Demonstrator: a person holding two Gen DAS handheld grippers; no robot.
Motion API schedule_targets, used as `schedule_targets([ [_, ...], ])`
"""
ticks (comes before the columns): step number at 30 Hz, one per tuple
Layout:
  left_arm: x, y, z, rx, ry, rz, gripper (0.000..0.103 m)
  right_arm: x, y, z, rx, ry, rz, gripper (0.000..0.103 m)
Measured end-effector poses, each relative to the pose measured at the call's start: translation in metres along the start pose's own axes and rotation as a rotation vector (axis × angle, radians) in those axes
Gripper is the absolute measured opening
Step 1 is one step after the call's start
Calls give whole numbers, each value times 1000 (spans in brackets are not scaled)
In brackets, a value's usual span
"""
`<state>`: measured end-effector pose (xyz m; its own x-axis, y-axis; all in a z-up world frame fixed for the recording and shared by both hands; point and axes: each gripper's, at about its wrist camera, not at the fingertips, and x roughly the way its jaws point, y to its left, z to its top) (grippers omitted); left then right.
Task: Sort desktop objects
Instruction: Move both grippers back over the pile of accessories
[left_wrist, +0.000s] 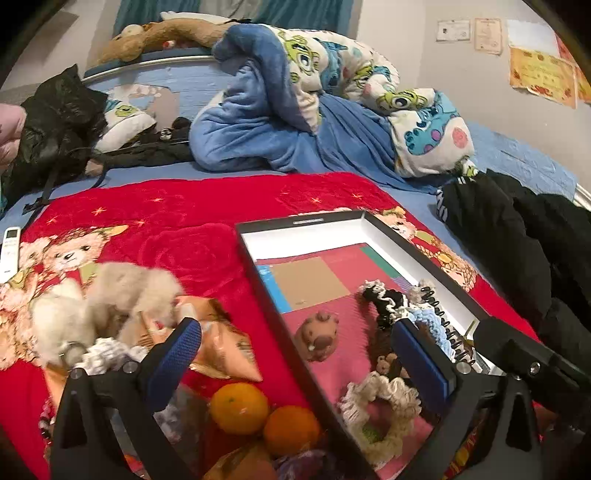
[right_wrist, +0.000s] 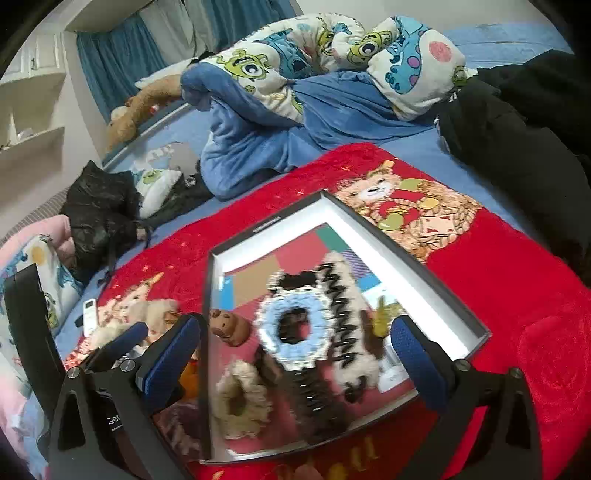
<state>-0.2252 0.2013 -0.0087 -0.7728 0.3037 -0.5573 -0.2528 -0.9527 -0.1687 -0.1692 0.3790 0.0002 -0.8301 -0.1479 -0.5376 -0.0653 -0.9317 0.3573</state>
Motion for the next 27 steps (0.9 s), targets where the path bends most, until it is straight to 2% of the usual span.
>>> schedule_targets([
  [4,-17,21,-2,-22,5,24,103,-1,21,-4,-30,6,40,103],
  [11,-63,77,-10,-39,4,156,103,-2,85,-26,-145,22,140,103],
  [16,-94,123,-26,-95,0,204,103,1,122,-42,-197,49,200,103],
  [21,-115,155,-39,-118,6,240,103,7,145,-57,-234,74,211,103],
  [27,-117,167,-54,-121,30,252,103,9,151,-65,-270,85,177,103],
])
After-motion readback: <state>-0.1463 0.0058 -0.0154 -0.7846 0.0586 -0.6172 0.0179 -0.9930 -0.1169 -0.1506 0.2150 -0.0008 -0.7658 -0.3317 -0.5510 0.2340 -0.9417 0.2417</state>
